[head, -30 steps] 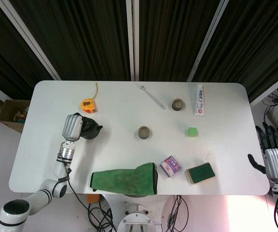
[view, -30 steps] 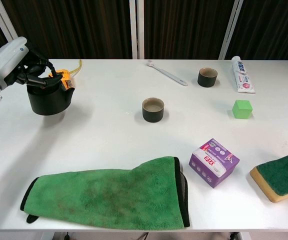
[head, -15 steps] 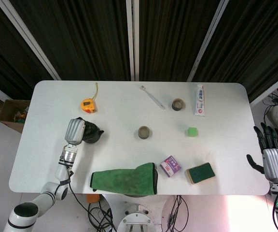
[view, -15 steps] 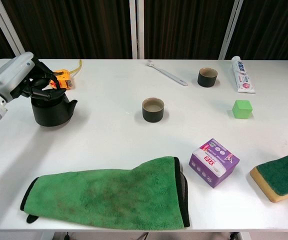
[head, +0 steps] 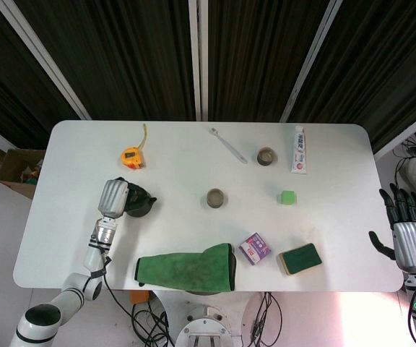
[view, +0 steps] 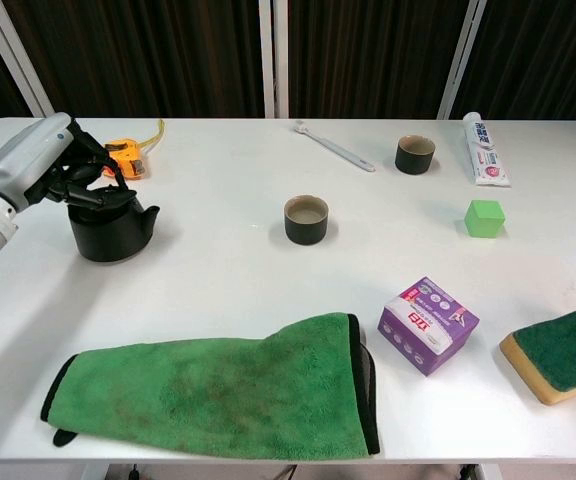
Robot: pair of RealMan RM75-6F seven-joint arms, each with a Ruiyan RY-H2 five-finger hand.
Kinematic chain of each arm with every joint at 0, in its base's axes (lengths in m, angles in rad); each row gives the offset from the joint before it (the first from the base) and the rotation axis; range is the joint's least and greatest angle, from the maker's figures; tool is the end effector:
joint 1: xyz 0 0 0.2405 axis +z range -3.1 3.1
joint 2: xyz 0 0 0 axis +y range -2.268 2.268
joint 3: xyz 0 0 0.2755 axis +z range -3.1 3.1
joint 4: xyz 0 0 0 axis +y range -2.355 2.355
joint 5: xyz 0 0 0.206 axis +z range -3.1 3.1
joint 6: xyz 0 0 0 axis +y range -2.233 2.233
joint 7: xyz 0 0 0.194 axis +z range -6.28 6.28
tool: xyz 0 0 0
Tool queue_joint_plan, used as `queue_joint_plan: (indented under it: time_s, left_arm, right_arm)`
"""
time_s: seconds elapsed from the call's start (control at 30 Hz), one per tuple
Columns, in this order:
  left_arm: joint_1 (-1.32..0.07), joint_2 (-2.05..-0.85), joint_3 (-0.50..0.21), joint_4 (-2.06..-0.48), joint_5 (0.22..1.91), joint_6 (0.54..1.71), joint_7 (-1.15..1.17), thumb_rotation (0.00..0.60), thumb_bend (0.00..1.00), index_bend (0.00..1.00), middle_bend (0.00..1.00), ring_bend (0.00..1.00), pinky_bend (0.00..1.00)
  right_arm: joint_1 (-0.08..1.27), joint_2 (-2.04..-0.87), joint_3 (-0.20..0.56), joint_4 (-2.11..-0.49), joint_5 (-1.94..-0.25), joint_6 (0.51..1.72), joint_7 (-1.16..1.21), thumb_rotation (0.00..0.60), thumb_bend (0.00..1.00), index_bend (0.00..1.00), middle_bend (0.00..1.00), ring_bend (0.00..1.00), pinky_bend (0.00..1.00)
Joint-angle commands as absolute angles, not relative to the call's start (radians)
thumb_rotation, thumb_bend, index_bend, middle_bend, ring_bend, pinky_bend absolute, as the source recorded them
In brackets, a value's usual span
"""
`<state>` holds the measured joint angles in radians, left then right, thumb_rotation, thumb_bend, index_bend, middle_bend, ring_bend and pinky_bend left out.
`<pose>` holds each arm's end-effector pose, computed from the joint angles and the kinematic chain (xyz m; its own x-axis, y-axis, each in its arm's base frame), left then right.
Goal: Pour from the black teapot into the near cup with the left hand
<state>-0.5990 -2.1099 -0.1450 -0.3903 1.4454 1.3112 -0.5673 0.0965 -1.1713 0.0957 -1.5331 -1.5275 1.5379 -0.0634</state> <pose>-0.2390 0.3992 -0.0681 0.0416 0.0035 0.9991 0.9624 -0.2687 -0.0391 -0.3216 -0.2452 0.1768 0.4700 0.1054 0.8764 -0.8790 -0.0343 0.4755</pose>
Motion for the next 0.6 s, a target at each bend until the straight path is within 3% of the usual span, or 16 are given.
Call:
queue_joint_plan:
  time_s: [0.03,0.43,0.6]
  left_arm:
    - [-0.597,-2.114,-0.142,-0.381,1.447,1.308,-0.576,0.6,0.19,1.0,1.0,1.0,0.59]
    - [-0.595,-2.117,-0.138,-0.367,1.452,1.309,-0.599,0.595,0.15,1.0,1.0,0.98,0.58]
    - [-0.591,-2.117,-0.13,-0.358,1.458,1.309,-0.599,0.517,0.14,1.0,1.0,0.95,0.57]
  right_arm:
    - [0.096,-1.17,0.096,-1.534,-1.529,1.541,-0.063,0.6,0.22,0.0,0.0,0.0,0.0]
    - [0.096,-1.172,0.096,-1.533,-1.53,1.542,-0.064,0.6,0.22,0.0,0.0,0.0,0.0]
    - [0.096,-1.172,0.096,-1.535,-1.528,1.539,-0.065,0.6,0.22,0.0,0.0,0.0,0.0]
